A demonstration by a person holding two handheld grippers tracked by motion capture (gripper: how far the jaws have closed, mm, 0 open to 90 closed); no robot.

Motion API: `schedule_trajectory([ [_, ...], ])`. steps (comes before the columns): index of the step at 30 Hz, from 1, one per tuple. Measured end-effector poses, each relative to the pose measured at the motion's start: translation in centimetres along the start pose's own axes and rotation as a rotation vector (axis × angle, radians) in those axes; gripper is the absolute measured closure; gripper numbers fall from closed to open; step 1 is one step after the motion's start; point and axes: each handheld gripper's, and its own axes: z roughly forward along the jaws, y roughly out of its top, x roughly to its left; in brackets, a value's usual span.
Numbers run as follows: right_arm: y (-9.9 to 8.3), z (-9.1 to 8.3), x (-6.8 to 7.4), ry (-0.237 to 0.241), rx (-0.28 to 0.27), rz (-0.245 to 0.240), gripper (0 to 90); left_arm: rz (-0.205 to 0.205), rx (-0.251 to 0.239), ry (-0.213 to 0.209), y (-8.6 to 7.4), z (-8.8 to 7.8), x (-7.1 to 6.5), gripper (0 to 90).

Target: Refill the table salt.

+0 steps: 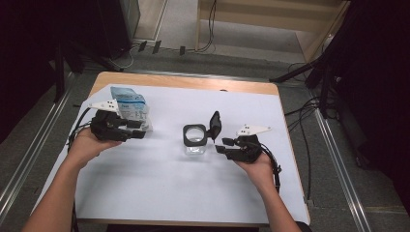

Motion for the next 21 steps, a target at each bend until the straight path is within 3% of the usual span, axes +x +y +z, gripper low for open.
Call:
schedule_trajectory([
  [8, 0.0, 0.2, -0.1, 0.001, 0.006, 0.010, 55.8, -0.040, -0.052, 0.048, -0.1, -1.3, 1.4, 48.8],
  [12, 0.0, 0.2, -0.1, -0.001, 0.005, 0.009, 55.8, -0.037, -0.014, 0.087, 0.2, -2.0, 1.9, 49.5],
  [21, 0.0, 0.2, -0.2, -0.001, 0.004, 0.012, 55.8, -0.040, -0.031, 0.135, 0.8, -4.3, 2.6, 48.4],
])
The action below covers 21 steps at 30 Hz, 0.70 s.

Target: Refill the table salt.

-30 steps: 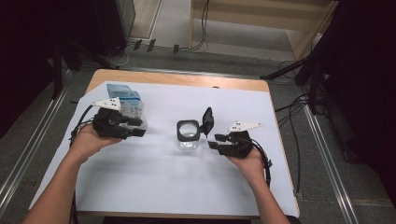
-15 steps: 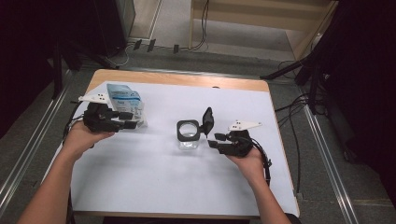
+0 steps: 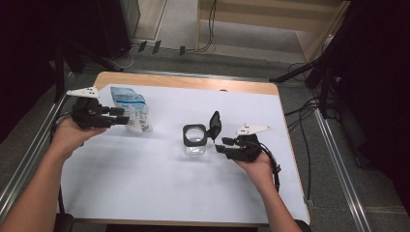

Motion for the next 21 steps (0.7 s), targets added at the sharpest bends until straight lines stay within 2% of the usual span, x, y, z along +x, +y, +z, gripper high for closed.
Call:
schedule_trajectory([
  [3, 0.1, 0.1, -0.1, 0.001, -0.005, 0.002, 55.8, -0.011, -0.001, 0.026, -0.1, -0.7, 0.6, 47.9],
  [9, 0.4, 0.5, -0.1, 0.007, 0.013, 0.001, 55.8, -0.070, -0.028, 0.058, -0.5, -1.5, 2.3, 45.9],
  [12, 0.5, 0.5, -0.2, 0.007, 0.014, 0.002, 55.8, -0.088, -0.041, 0.073, -0.6, -1.3, 2.9, 44.3],
  [15, 0.5, 0.5, -0.3, 0.006, 0.014, 0.006, 55.8, -0.102, -0.030, 0.078, -0.8, -0.6, 3.4, 42.8],
  [21, 0.4, 0.5, -0.3, 0.008, 0.017, 0.005, 55.8, -0.092, -0.037, 0.058, -0.5, 0.7, 3.6, 43.6],
])
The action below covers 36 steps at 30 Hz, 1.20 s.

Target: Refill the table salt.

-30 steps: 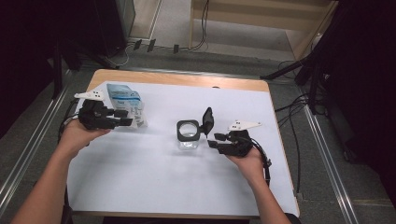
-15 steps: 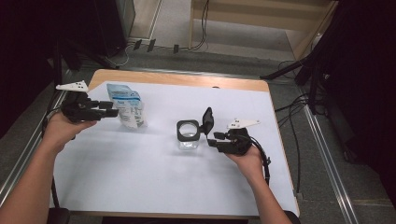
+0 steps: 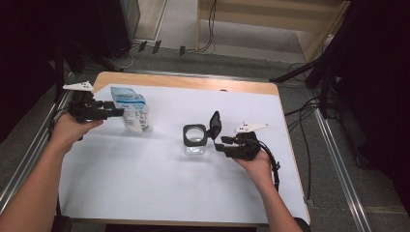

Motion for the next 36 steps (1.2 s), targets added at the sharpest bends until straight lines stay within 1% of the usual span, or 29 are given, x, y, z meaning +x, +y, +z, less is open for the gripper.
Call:
schedule_trajectory([
  [1, 0.0, 0.0, 0.0, -0.001, 0.000, -0.001, 55.8, 0.003, 0.000, -0.010, 0.1, 0.2, -0.1, 44.0],
  [2, 0.0, 0.0, 0.0, -0.001, -0.001, -0.002, 55.8, 0.006, 0.000, -0.009, 0.2, 0.4, -0.2, 44.6],
  [3, 0.0, 0.0, 0.0, -0.001, -0.001, -0.003, 55.8, 0.011, 0.018, -0.020, 0.4, 0.6, -0.2, 45.1],
  [4, 0.0, 0.0, 0.0, -0.002, -0.001, -0.003, 55.8, 0.018, 0.017, -0.018, 0.6, 0.8, -0.4, 45.7],
  [5, -0.1, 0.0, 0.0, -0.003, 0.001, -0.003, 55.8, 0.025, 0.022, -0.027, 0.9, 1.0, -0.5, 46.5],
  [6, -0.1, -0.1, 0.0, -0.002, 0.005, 0.004, 55.8, 0.032, 0.024, -0.027, 1.1, 1.1, -0.5, 47.2],
  [9, -0.1, -0.1, 0.1, -0.004, 0.006, 0.004, 55.8, 0.048, 0.007, -0.045, 1.3, 1.4, -0.8, 51.6],
  [10, -0.1, -0.2, 0.0, -0.003, 0.006, 0.004, 55.8, 0.042, 0.010, -0.053, 1.3, 1.6, -0.8, 53.9],
  [11, -0.2, -0.2, 0.1, -0.003, 0.004, 0.005, 55.8, 0.046, 0.018, -0.049, 1.2, 1.6, -0.8, 54.7],
  [12, -0.2, -0.2, 0.1, -0.006, 0.004, 0.007, 55.8, 0.043, 0.016, -0.047, 1.2, 1.8, -0.8, 55.5],
  [13, -0.2, -0.2, 0.1, -0.007, 0.005, 0.009, 55.8, 0.042, 0.020, -0.053, 1.2, 1.8, -0.8, 56.9],
  [16, -0.3, -0.2, 0.1, -0.006, 0.009, 0.013, 55.8, 0.054, 0.018, -0.047, 1.2, 1.9, -1.0, 61.5],
  [21, -0.4, -0.2, 0.2, -0.006, 0.011, 0.013, 55.8, 0.073, 0.037, -0.053, 1.2, 1.7, -1.2, 68.3],
  [22, -0.4, -0.2, 0.2, -0.007, 0.011, 0.013, 55.8, 0.078, 0.036, -0.049, 1.2, 1.6, -1.3, 69.3],
  [24, -0.4, -0.2, 0.2, -0.007, 0.012, 0.014, 55.8, 0.088, 0.042, -0.059, 1.2, 1.5, -1.5, 71.9],
  [26, -0.4, -0.2, 0.2, -0.008, 0.013, 0.014, 55.8, 0.083, 0.039, -0.065, 1.3, 1.4, -1.7, 72.8],
  [28, -0.4, -0.1, 0.2, -0.009, 0.012, 0.012, 55.8, 0.080, 0.030, -0.074, 1.4, 1.2, -1.6, 73.0],
  [30, -0.4, -0.1, 0.1, -0.009, 0.012, 0.011, 55.8, 0.069, 0.030, -0.078, 1.4, 1.0, -1.5, 74.3],
  [31, -0.4, -0.1, 0.1, -0.010, 0.012, 0.011, 55.8, 0.066, 0.053, -0.089, 1.5, 0.9, -1.3, 75.0],
  [32, -0.4, -0.1, 0.1, -0.009, 0.011, 0.011, 55.8, 0.073, 0.063, -0.084, 1.6, 0.8, -1.3, 75.7],
  [34, -0.4, -0.1, 0.1, -0.007, 0.013, 0.012, 55.8, 0.101, 0.096, -0.064, 2.1, 0.6, -1.5, 77.1],
  [35, -0.4, -0.1, 0.1, -0.008, 0.013, 0.011, 55.8, 0.123, 0.115, -0.059, 2.3, 0.6, -1.6, 77.3],
  [36, -0.4, -0.1, 0.1, -0.007, 0.013, 0.011, 55.9, 0.133, 0.132, -0.059, 2.5, 0.5, -1.7, 77.3],
])
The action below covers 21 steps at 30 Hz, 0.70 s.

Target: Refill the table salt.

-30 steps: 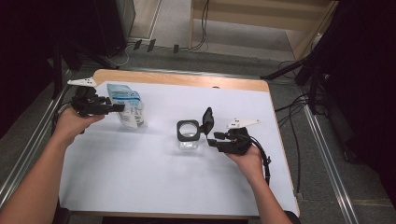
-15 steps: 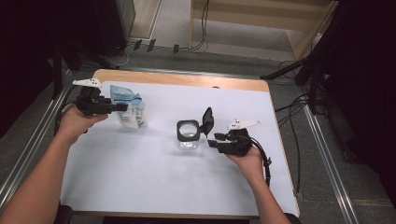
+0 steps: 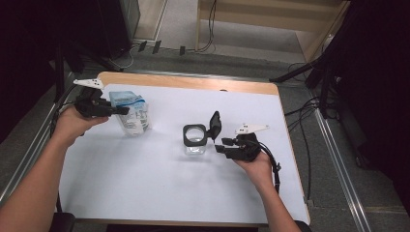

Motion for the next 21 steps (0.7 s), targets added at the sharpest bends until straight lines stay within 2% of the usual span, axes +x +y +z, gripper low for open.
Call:
schedule_trajectory([
  [2, 0.0, 0.0, 0.0, 0.001, 0.000, 0.000, 55.9, 0.021, 0.015, 0.010, 0.4, 0.0, -0.1, 77.3],
  [8, 0.0, -0.1, 0.0, 0.001, -0.002, 0.007, 56.2, 0.039, 0.033, 0.004, 0.8, -0.1, -0.1, 80.9],
  [12, 0.0, -0.1, -0.1, 0.003, 0.001, 0.009, 56.3, 0.030, 0.031, 0.008, 1.0, 0.0, -0.2, 88.6],
  [21, 0.0, -0.1, -0.1, 0.005, 0.000, 0.016, 56.4, 0.021, 0.028, -0.022, 1.3, 0.1, -0.3, 90.0],
])
